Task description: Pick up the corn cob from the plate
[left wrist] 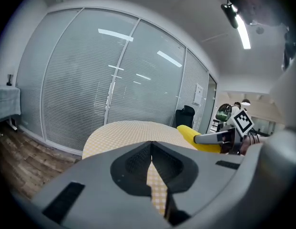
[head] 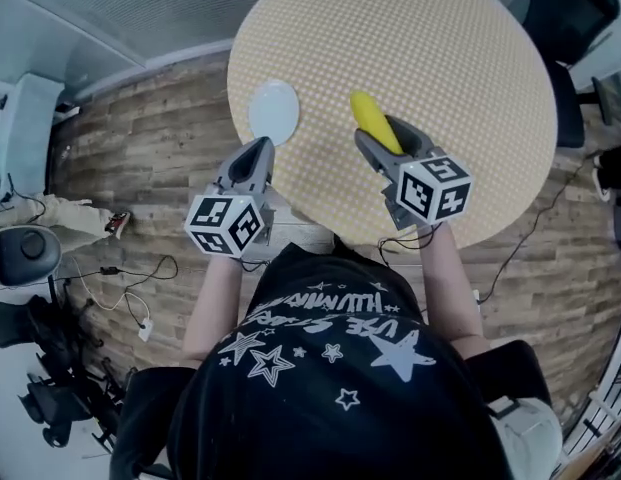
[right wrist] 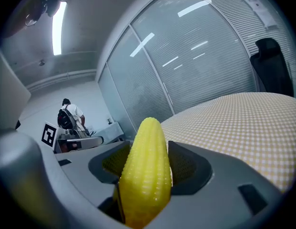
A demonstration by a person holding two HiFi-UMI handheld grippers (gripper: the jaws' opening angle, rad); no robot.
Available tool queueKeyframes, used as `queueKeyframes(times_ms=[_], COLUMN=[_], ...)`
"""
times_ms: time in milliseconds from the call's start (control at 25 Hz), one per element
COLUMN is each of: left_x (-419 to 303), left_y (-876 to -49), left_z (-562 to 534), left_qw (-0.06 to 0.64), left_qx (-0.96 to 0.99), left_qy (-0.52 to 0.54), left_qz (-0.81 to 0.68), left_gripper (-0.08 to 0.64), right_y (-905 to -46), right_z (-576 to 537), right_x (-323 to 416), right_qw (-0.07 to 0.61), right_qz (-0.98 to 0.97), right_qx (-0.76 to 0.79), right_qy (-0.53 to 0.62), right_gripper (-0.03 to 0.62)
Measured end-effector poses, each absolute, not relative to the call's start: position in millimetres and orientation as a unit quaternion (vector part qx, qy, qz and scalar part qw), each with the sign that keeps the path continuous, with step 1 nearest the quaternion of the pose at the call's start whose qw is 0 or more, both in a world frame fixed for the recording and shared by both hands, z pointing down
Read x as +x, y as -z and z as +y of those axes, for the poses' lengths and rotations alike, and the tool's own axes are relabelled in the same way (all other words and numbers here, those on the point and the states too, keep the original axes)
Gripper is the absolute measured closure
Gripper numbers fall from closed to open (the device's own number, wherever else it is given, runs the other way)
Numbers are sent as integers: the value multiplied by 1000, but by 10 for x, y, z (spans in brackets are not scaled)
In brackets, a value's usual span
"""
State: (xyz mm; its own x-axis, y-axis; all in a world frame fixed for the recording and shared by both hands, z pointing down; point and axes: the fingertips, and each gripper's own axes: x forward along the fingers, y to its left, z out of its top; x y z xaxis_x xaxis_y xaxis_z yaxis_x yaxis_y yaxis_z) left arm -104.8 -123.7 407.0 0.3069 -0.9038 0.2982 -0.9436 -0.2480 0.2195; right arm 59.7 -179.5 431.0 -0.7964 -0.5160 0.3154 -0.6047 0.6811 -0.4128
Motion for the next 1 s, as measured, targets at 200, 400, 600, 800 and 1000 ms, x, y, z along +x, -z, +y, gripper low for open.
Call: queueKeyframes(times_ms=[200,400,600,800,1000], left_x=[-1031,-1111,-1148,-1181,-1199], left_y=[-3989,-3985,-3934,-3843,-3799], left_z=[-1116,-774,-344,48,480], left_qw=[170,175,176,168,166], left_qx=[788,782,782,784,789], left_qy=[-44,-31,-25,-17,-14], left_qz=[-590,-597,-597,-598,-591], left_gripper=[552,552,552,552,552], right_y=[-4239,-4130,-3948,-3858,-3767], right_z=[-1665,-1394,-955,-546,-97], right_x=[584,503,418,361,348], right_qw=[86,84,73,76,74], right_qz=[-917,-921,-928,-932,-932], right_qx=[304,301,290,287,296], right_qy=[-243,-234,-224,-207,-195], right_gripper=[328,328,328,328,328])
